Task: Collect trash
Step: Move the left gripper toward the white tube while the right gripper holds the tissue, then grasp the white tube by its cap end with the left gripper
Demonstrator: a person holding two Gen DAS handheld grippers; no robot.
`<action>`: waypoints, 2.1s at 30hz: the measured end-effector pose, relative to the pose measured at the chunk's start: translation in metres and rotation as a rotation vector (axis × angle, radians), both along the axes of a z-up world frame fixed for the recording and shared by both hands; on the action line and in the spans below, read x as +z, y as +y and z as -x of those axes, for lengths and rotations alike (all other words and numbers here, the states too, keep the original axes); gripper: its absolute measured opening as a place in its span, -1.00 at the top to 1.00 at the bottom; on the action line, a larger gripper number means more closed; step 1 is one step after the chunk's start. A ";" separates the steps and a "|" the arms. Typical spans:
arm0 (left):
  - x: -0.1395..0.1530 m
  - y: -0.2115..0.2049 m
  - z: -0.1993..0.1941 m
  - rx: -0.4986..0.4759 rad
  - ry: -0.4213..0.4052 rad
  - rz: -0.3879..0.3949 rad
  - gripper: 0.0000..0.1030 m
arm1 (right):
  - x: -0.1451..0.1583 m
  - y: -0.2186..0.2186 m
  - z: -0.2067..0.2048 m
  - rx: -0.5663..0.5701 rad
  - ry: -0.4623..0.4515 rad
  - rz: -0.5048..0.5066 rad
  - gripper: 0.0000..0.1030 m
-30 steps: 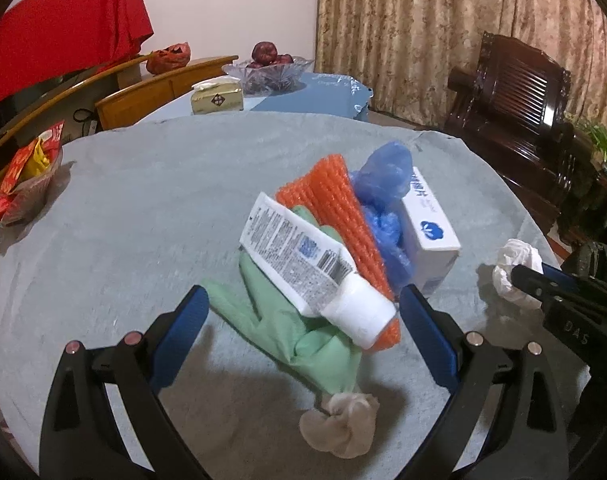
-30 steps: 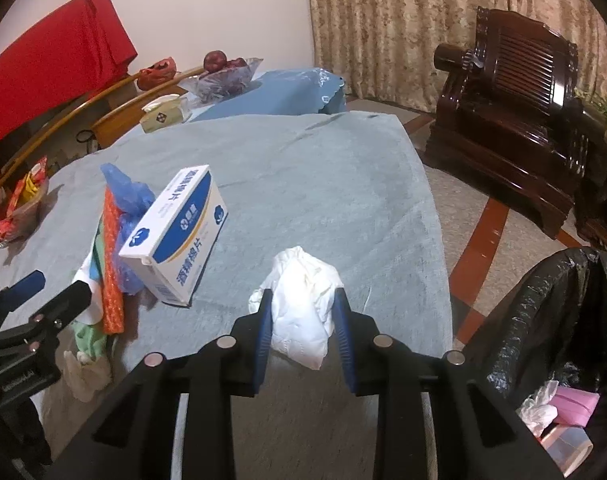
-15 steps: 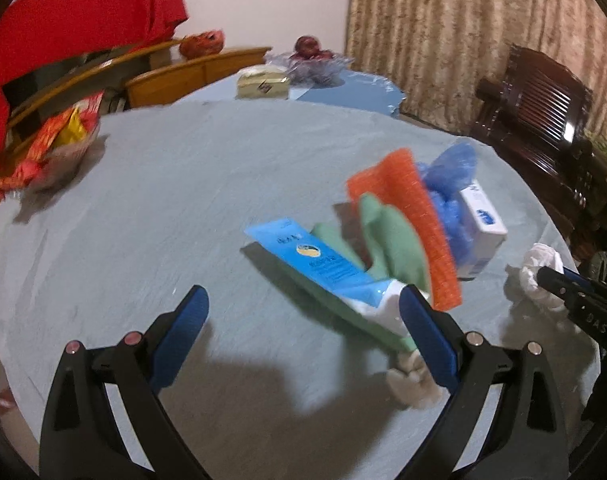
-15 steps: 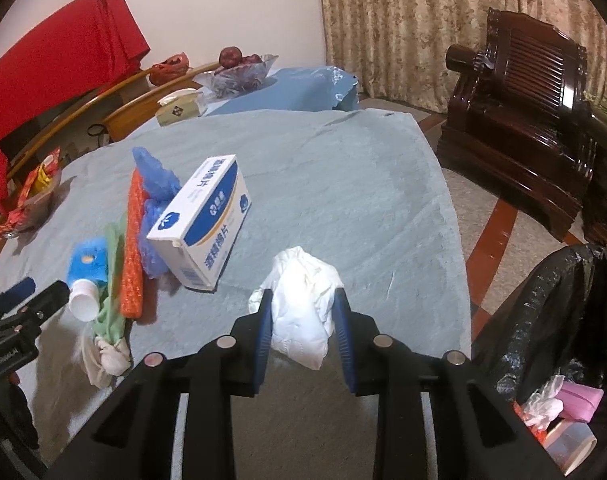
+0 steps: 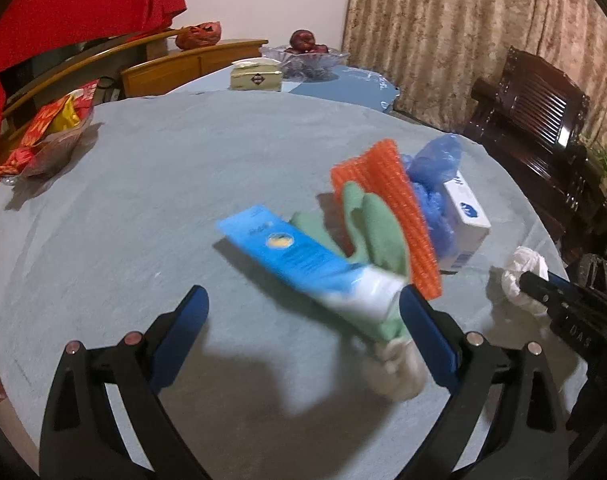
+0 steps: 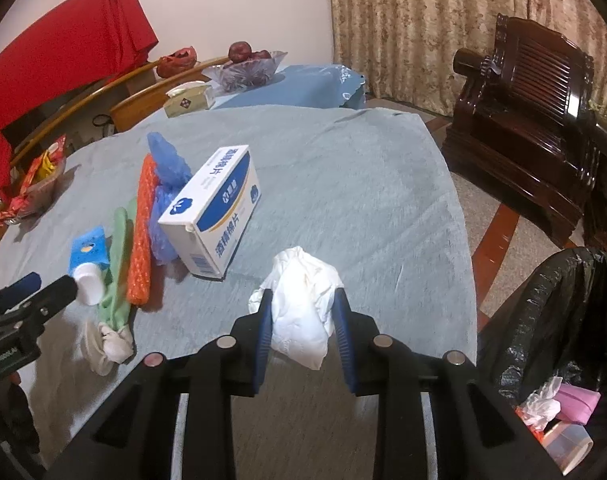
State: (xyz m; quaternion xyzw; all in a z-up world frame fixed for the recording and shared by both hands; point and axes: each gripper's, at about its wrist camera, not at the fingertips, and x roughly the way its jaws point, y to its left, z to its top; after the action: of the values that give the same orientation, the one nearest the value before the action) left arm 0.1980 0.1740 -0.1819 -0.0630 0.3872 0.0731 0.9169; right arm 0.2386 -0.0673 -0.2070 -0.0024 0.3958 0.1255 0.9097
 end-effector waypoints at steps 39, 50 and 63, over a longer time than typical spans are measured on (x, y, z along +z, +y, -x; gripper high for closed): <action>-0.037 0.024 0.032 0.009 0.105 0.088 0.11 | -0.006 0.015 0.038 0.065 0.017 0.023 0.43; -0.032 0.032 0.050 0.032 0.103 0.052 -0.40 | -0.006 0.015 0.043 0.059 0.022 0.015 0.43; -0.039 0.038 0.035 0.046 0.104 0.086 0.30 | 0.000 0.014 0.047 0.069 0.010 0.020 0.43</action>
State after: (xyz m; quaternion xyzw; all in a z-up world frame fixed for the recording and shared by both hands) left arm 0.1627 0.2117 -0.2208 -0.1074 0.4355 0.0805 0.8901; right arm 0.1920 -0.0529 -0.2066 -0.0244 0.4014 0.1531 0.9027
